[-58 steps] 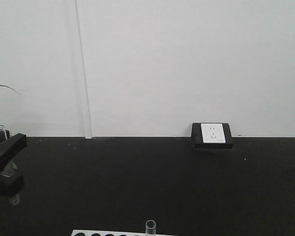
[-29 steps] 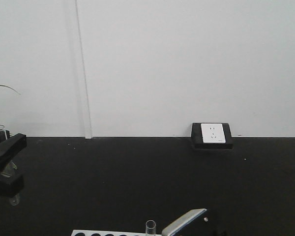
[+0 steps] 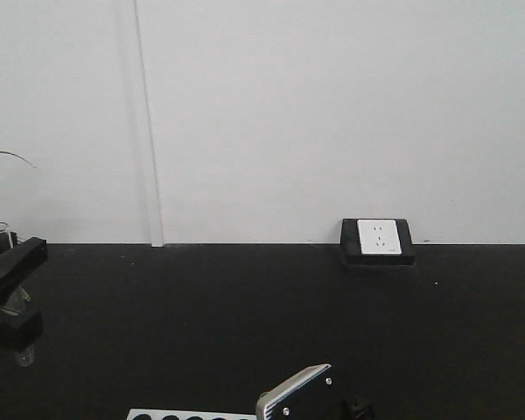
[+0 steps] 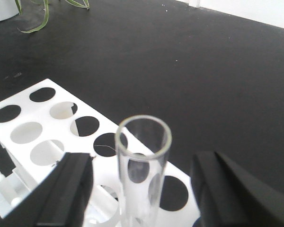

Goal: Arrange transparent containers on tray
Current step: 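Close the right gripper on the tube and lift it upward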

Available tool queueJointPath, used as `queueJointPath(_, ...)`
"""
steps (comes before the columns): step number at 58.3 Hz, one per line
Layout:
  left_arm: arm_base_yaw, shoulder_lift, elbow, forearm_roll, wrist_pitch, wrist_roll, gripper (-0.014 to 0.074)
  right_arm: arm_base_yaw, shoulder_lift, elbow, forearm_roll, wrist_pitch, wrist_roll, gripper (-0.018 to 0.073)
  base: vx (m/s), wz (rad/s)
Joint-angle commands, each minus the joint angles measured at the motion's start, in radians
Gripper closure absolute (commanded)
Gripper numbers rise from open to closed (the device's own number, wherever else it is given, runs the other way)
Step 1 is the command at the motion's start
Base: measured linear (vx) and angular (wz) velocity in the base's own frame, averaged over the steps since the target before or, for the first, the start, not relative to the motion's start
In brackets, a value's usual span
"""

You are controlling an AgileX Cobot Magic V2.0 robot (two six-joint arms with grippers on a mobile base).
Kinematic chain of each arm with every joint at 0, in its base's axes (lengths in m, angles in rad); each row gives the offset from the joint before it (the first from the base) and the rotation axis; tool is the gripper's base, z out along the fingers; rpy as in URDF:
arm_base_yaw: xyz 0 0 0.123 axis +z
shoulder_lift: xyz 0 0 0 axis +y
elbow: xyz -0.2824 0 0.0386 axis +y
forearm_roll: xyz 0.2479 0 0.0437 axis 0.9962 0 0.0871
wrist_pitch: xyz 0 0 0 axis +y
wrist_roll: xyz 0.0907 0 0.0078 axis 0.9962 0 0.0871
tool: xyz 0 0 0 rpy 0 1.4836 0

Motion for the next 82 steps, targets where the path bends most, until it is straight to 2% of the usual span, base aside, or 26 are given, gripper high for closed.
queueJointPath(1, -0.002, -0.017, -0.037, -0.010, -0.073, -0.003, 0.0472, 0.000, -0.034, -0.030, -0.012, -0.082, 0.004, 0.0157, 0.00, 0.00)
queueJointPath(15, -0.002, -0.017, -0.037, -0.010, -0.073, -0.003, 0.0472, 0.000, -0.034, -0.030, -0.012, -0.084, 0.047, 0.0384, 0.00, 0.00)
queueJointPath(27, -0.002, -0.017, -0.037, -0.010, -0.073, -0.003, 0.0472, 0.000, -0.052, -0.050, -0.012, -0.084, 0.046, 0.0488, 0.00, 0.00)
queueJointPath(64, -0.002, -0.017, -0.037, -0.010, -0.065, -0.003, 0.0472, -0.002, -0.242, -0.426, -0.012, 0.405, 0.014, 0.0495, 0.00, 0.00)
queueJointPath(82, -0.002, -0.022, -0.038, -0.010, -0.042, -0.005, 0.0472, -0.016, -0.381, -0.507, -0.025, 0.568, -0.036, 0.0495, 0.00, 0.00)
